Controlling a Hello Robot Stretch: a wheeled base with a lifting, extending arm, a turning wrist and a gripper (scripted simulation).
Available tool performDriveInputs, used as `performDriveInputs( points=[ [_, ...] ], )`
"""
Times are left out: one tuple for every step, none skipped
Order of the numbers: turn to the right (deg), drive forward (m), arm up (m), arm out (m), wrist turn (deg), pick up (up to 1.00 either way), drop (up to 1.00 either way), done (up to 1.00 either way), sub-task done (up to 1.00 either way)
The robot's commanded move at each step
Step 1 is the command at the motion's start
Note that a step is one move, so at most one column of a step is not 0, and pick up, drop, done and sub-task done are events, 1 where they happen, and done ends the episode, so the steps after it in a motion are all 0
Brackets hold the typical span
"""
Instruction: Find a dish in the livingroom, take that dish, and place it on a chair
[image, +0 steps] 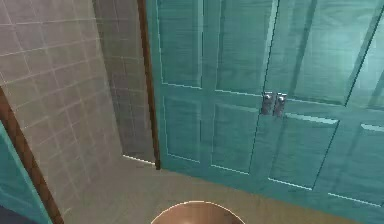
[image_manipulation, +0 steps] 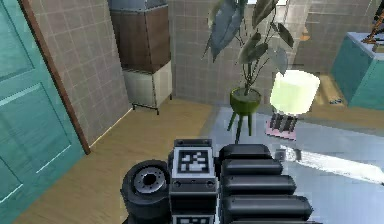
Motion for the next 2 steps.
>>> performDriveInputs(
  points=[
    [-33.0,0.0,0.0,0.0,0.0,0.0,0.0,0.0,0.0],
    [0.0,0.25,0.0,0.0,0.0,0.0,0.0,0.0,0.0]
  ],
)
